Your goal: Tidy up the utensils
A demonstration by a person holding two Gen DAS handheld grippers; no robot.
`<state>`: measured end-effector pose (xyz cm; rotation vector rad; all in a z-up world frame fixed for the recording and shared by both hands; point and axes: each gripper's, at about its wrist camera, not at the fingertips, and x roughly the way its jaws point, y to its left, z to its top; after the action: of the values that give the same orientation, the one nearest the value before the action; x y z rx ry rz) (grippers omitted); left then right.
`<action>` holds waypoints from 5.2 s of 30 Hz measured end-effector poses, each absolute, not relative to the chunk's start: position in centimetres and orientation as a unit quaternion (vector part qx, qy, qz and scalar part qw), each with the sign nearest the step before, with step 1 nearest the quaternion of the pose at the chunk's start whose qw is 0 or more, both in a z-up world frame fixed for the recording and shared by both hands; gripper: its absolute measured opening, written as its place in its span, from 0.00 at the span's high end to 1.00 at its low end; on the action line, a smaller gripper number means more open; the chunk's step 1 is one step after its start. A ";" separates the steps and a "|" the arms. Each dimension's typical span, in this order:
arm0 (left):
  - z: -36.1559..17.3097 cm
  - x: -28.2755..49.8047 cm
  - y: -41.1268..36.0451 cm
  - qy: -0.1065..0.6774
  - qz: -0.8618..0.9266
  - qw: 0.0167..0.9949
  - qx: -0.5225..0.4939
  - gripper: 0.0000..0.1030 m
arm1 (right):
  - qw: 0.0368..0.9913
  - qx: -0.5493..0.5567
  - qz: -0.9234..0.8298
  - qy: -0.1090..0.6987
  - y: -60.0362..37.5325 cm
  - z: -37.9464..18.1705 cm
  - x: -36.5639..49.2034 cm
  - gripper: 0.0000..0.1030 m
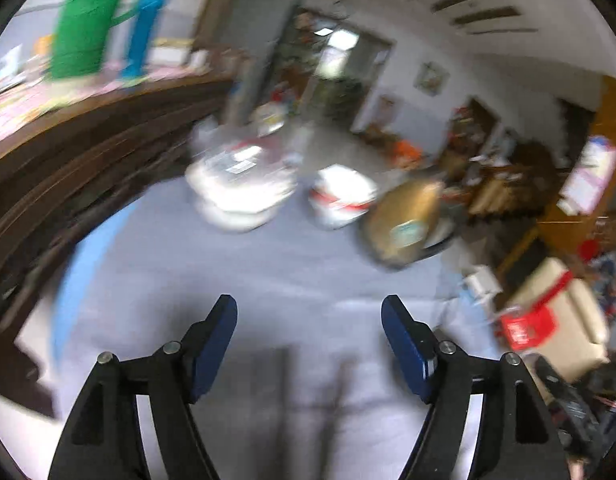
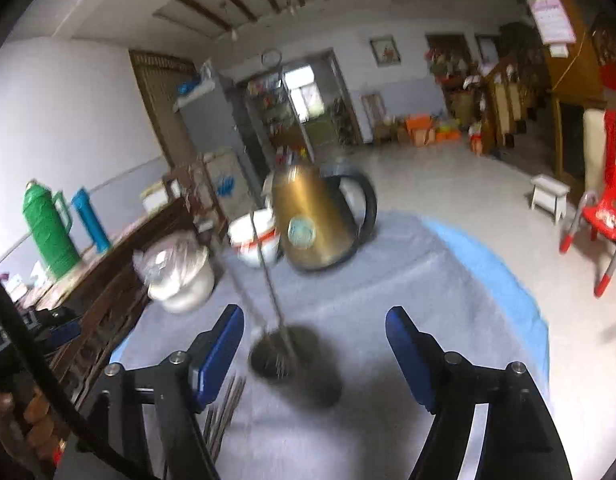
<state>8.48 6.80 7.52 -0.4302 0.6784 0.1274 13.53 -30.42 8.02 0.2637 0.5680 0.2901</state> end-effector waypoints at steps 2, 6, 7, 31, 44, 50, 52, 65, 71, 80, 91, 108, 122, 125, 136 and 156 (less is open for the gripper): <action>3.9 7.5 8.9 0.385 0.098 0.894 -0.209 0.27 | 0.923 0.131 0.160 0.324 -29.8 5.9 12.6 0.25; -2.1 5.7 10.5 0.465 0.124 0.851 -0.211 0.27 | 0.875 0.130 0.197 0.422 -27.3 0.6 11.5 0.25; -3.1 5.4 10.5 0.477 0.125 0.844 -0.210 0.27 | 0.867 0.129 0.202 0.437 -26.7 -0.3 11.2 0.25; -7.0 4.7 6.2 0.533 0.064 0.827 -0.167 0.27 | 0.765 0.134 0.267 0.570 -14.7 -7.6 15.6 0.79; -7.5 6.7 4.4 0.550 0.049 0.822 -0.141 0.27 | 0.746 0.130 0.262 0.598 -16.0 -7.7 16.5 0.85; -7.6 7.6 3.7 0.558 0.052 0.819 -0.124 0.27 | 0.753 0.117 0.258 0.595 -15.0 -7.6 16.8 0.88; -7.7 7.9 3.6 0.560 0.053 0.818 -0.124 0.27 | 0.750 0.104 0.265 0.598 -14.6 -7.5 17.0 0.90; -7.8 10.8 2.8 0.596 0.068 0.797 -0.073 0.85 | 0.733 -0.029 0.288 0.615 -14.6 -7.0 16.6 0.93; -7.8 10.4 3.6 0.621 0.038 0.776 -0.103 0.93 | 0.728 -0.078 0.288 0.617 -14.7 -6.9 15.1 0.92; -7.0 11.9 4.3 0.630 0.025 0.764 -0.135 0.88 | 0.732 -0.056 0.279 0.619 -15.5 -6.4 15.8 0.88; -8.1 12.4 4.2 0.643 0.021 0.752 -0.141 0.95 | 0.727 -0.084 0.277 0.622 -14.0 -7.0 16.9 0.92; -7.7 18.2 4.7 0.662 0.026 0.739 -0.119 0.94 | 0.716 -0.125 0.264 0.634 -12.2 -6.9 20.6 0.84; -7.6 19.8 5.7 0.683 0.007 0.723 -0.108 0.91 | 0.676 -0.158 0.265 0.669 -9.9 -7.6 24.6 0.92; -7.5 19.3 4.2 0.676 0.008 0.730 -0.098 0.94 | 0.679 -0.180 0.267 0.660 -9.1 -7.5 24.5 0.92; -5.6 17.0 -1.2 0.662 -0.065 0.739 -0.110 0.95 | 0.685 -0.183 0.273 0.650 -10.6 -7.2 20.8 0.92; 3.5 11.8 7.0 0.422 0.043 0.887 -0.183 0.95 | 0.827 -0.026 0.288 0.483 -17.8 2.6 15.7 0.94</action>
<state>11.81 7.05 3.53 -0.3813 0.8766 0.0887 15.71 -17.76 2.61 -0.0546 1.0255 0.6117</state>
